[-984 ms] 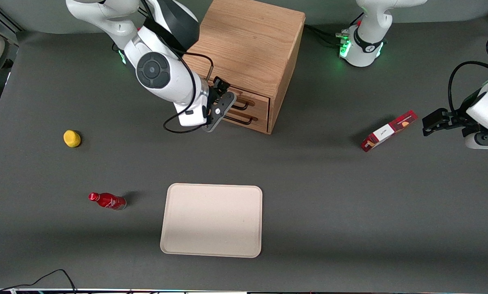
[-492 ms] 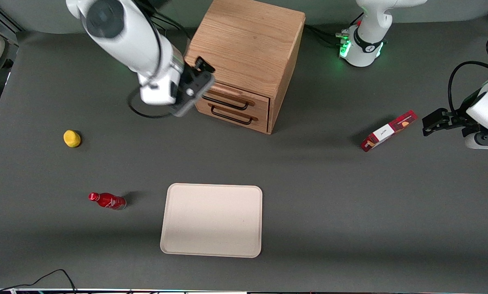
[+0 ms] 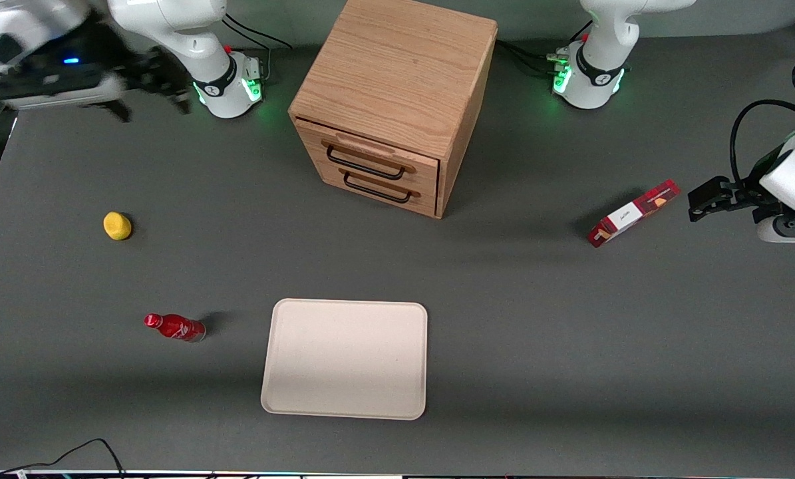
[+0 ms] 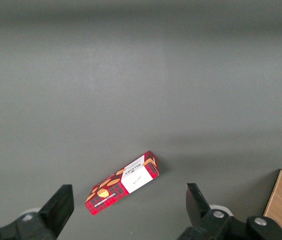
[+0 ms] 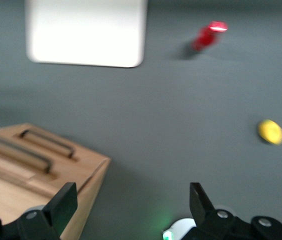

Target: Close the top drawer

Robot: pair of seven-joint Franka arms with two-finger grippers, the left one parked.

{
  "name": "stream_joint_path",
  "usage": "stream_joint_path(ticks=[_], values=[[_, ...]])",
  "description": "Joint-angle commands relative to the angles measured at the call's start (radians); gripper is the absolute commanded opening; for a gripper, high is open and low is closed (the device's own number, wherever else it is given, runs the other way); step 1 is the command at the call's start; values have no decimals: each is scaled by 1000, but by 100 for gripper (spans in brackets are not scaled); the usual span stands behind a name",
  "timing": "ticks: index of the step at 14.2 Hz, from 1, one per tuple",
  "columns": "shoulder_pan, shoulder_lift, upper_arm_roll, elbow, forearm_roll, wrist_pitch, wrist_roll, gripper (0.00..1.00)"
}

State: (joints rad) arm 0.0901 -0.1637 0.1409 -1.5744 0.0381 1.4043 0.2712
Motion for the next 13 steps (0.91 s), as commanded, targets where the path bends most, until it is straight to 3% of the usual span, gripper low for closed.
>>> stream_joint_path(ticks=[1,3,7,13], values=[[-3,-19,-70,-70,-61,10,51,100],[-3,-25,-142,-113,-57,27,49,100],[-3,-157,-178,-370,-57,211,49,100],[-3,-66,-190,-273,-70,214,26,100]])
